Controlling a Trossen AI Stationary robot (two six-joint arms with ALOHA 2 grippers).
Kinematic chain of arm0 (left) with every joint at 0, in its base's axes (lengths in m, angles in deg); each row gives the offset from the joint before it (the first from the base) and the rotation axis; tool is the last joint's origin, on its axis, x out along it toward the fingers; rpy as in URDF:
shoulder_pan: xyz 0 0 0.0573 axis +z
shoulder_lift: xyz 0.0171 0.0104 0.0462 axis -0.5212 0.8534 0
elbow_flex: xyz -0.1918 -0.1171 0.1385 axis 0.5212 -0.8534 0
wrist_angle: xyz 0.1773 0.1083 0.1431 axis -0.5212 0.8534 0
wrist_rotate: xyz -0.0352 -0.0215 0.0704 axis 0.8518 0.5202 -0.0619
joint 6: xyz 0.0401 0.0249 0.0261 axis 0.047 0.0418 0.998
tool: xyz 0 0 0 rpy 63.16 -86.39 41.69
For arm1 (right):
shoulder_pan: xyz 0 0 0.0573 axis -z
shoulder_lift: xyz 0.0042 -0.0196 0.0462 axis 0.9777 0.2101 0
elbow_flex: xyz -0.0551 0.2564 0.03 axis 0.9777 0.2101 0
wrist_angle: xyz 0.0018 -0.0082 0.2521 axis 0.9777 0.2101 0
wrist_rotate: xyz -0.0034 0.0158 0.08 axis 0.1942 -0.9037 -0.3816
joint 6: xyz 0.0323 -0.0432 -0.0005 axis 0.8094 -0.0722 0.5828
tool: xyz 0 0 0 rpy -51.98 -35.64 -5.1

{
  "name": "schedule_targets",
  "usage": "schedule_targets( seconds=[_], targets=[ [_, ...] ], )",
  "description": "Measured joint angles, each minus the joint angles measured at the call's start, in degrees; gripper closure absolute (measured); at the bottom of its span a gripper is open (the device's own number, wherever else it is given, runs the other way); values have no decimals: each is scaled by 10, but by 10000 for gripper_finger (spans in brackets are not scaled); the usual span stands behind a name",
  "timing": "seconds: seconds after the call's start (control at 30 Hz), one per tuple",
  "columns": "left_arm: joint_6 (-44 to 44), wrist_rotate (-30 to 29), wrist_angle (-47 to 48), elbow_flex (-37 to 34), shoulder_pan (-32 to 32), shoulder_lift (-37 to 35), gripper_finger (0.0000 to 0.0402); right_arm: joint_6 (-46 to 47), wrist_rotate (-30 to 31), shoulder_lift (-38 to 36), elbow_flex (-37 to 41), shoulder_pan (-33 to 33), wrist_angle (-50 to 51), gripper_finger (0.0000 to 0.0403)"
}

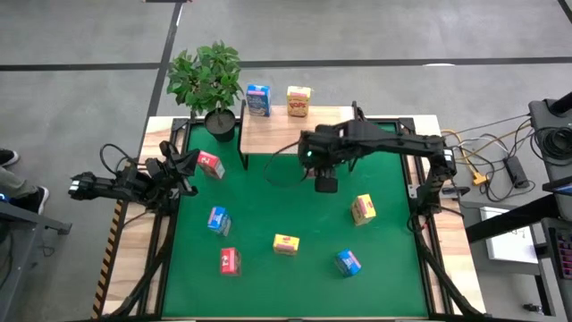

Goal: Stack cereal on shelf
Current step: Put the top right red cereal box on the shelf

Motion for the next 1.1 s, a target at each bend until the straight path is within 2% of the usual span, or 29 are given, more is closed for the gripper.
schedule_targets(
  seconds=[0.17, 0.3, 0.5, 0.73, 0.87, 1.1],
  targets=[
    [0, 0, 0, 0, 0, 0, 402, -77, 0, 0, -69, 54, 57, 257],
    [0, 0, 0, 0, 0, 0, 402, -133, -7, 0, -91, 122, 70, 257],
    [0, -2, 0, 0, 0, 0, 402, -266, -49, 6, -91, 247, 37, 257],
    [27, -3, -7, 0, 0, 0, 402, -318, -150, 29, -90, 375, -43, 257],
    [34, -4, -15, 0, 0, 0, 402, -321, -154, 53, -90, 399, -38, 257],
    [45, -3, -16, 0, 0, 0, 402, -334, -153, 73, -91, 394, -41, 257]
  ],
)
